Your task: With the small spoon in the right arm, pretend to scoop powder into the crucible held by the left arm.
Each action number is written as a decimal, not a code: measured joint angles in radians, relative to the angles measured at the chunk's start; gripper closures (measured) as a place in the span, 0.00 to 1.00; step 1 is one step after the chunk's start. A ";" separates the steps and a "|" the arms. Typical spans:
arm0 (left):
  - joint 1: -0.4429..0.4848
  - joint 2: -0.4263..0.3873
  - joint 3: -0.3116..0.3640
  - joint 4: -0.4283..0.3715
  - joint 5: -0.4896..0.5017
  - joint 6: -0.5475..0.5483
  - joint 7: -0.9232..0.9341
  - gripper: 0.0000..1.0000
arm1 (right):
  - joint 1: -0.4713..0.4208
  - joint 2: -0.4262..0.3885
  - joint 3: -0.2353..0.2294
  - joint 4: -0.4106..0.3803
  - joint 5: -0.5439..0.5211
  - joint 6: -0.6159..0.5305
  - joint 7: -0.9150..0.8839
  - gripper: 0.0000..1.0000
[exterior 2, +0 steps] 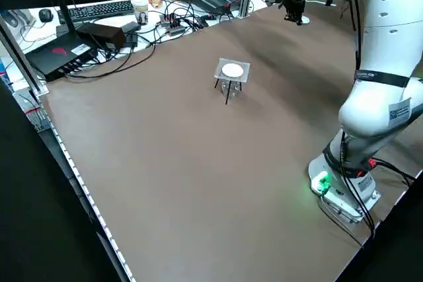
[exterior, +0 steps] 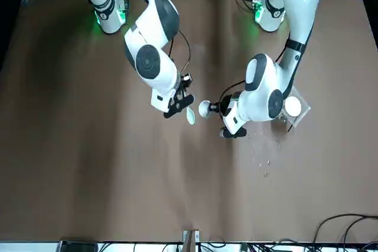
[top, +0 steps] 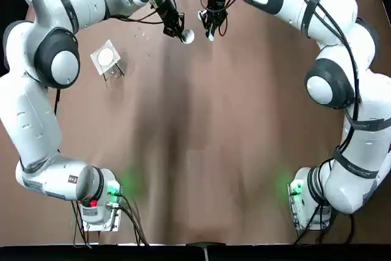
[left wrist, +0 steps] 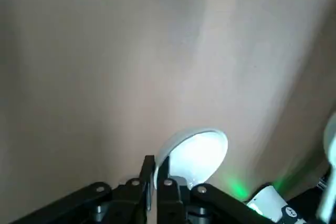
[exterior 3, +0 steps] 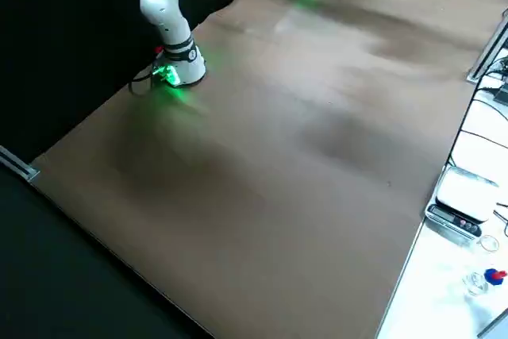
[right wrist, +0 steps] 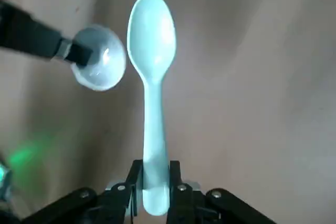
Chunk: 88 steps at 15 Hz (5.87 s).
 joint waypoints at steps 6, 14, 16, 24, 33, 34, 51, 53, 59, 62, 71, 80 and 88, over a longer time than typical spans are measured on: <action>-0.003 0.000 -0.001 0.001 0.000 0.000 -0.024 0.94 | -0.002 -0.006 -0.001 -0.003 0.201 -0.038 -0.078 0.76; -0.014 -0.003 -0.008 0.014 0.071 -0.024 -0.198 0.94 | -0.035 0.023 -0.007 -0.039 0.404 -0.046 -0.124 0.76; -0.014 -0.004 -0.010 0.016 0.097 -0.053 -0.222 0.94 | -0.043 0.038 -0.007 -0.052 0.445 -0.044 -0.126 0.76; -0.012 -0.005 -0.010 0.023 0.102 -0.072 -0.229 0.94 | -0.068 0.075 -0.008 -0.067 0.619 -0.049 -0.123 0.76; -0.008 -0.005 -0.010 0.026 0.102 -0.072 -0.229 0.94 | -0.091 0.101 -0.009 -0.103 0.755 -0.118 -0.064 0.76; -0.007 -0.005 -0.010 0.026 0.102 -0.072 -0.229 0.94 | -0.091 0.101 -0.009 -0.103 0.760 -0.118 -0.060 0.76; 0.003 -0.005 -0.009 0.032 0.102 -0.072 -0.229 0.94 | -0.161 0.119 -0.024 -0.069 0.773 -0.154 0.016 0.76; 0.003 -0.005 -0.007 0.032 0.104 -0.072 -0.228 0.94 | -0.256 0.107 -0.028 -0.024 0.620 -0.216 -0.056 0.76; 0.126 -0.028 -0.005 0.035 0.108 -0.134 -0.128 0.94 | -0.398 0.105 -0.030 -0.027 0.216 -0.304 -0.442 0.76; 0.255 -0.071 -0.009 0.037 0.108 -0.244 -0.032 0.94 | -0.486 0.113 -0.032 -0.039 0.026 -0.312 -0.700 0.76; 0.656 -0.103 -0.075 0.026 0.109 -0.465 0.295 0.94 | -0.700 0.138 -0.034 -0.121 -0.344 -0.090 -1.362 0.76; 0.783 -0.034 -0.075 -0.020 0.247 -0.471 0.482 0.94 | -0.792 0.188 -0.034 -0.250 -0.442 0.185 -1.740 0.76; 0.796 -0.032 -0.076 -0.077 0.305 -0.471 0.519 0.94 | -0.793 0.203 -0.033 -0.280 -0.442 0.218 -1.753 0.76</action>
